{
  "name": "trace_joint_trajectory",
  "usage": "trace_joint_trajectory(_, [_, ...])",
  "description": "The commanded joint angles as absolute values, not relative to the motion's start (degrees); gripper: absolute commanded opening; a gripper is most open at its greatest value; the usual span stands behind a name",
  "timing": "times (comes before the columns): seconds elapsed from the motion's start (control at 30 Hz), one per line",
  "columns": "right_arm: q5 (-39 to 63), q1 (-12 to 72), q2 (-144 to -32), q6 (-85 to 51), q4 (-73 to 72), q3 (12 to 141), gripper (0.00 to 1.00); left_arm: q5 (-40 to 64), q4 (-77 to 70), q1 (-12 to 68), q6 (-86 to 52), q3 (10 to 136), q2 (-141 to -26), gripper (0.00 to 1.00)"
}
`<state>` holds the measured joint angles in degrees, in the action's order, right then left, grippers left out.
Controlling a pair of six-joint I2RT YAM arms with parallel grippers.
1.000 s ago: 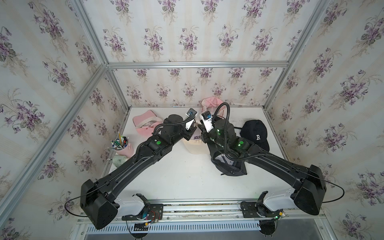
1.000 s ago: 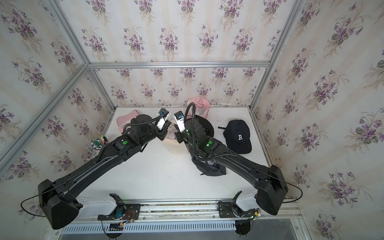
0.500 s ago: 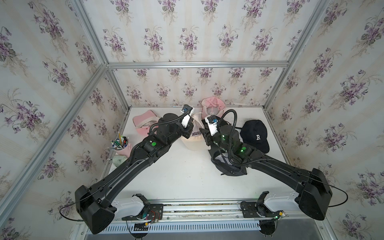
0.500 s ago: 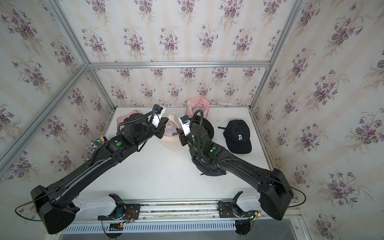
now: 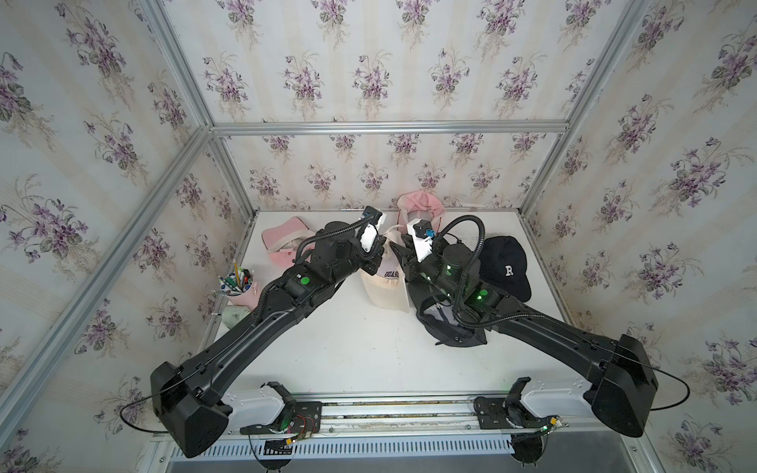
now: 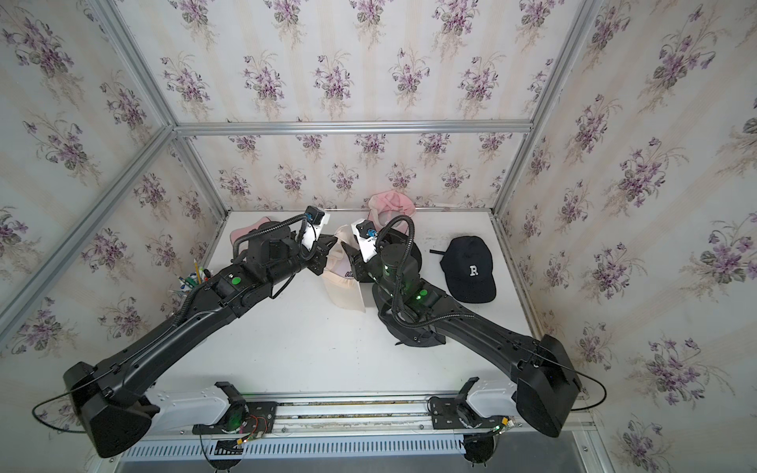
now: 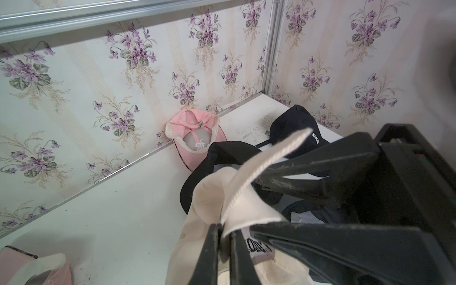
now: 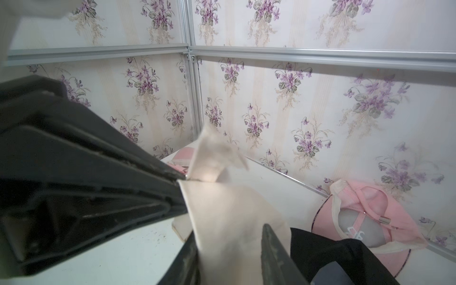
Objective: Open the adjustable buckle of the baseball cap
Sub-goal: Pick up the baseball cap from the center of the board, then open the adjustable buckle on the baseball cap.
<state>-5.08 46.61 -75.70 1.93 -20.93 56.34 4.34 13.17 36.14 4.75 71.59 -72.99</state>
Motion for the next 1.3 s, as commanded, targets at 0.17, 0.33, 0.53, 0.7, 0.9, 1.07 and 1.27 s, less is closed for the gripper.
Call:
trace_joint_trajectory(0.17, [-4.79,46.67,-75.79,2.64,-22.14,55.95,0.01,9.74,13.41,36.12,3.52,72.81,-74.00,0.14])
trace_joint_trajectory(0.33, [-5.19,46.67,-74.94,3.55,-22.32,55.19,0.00,11.24,14.81,36.12,3.08,72.78,-74.16,0.22])
trace_joint_trajectory(0.53, [-5.40,46.65,-74.31,4.44,-21.97,54.68,0.00,11.16,16.08,36.04,3.16,72.47,-73.05,0.31])
trace_joint_trajectory(0.7, [-3.87,46.66,-73.93,5.55,-21.01,54.24,0.00,11.62,14.89,35.93,2.25,72.31,-72.36,0.43])
trace_joint_trajectory(0.9, [-2.90,46.84,-72.69,7.85,-20.73,52.55,0.00,17.01,15.00,34.69,-1.09,75.22,-73.70,0.62])
trace_joint_trajectory(1.07, [-2.63,47.76,-71.94,10.15,-20.31,52.12,0.00,20.22,15.62,34.23,-4.01,78.62,-76.96,0.72])
trace_joint_trajectory(1.27, [-3.37,48.93,-71.98,11.66,-19.73,52.32,0.00,24.75,16.91,33.95,-5.45,81.43,-80.59,0.74])
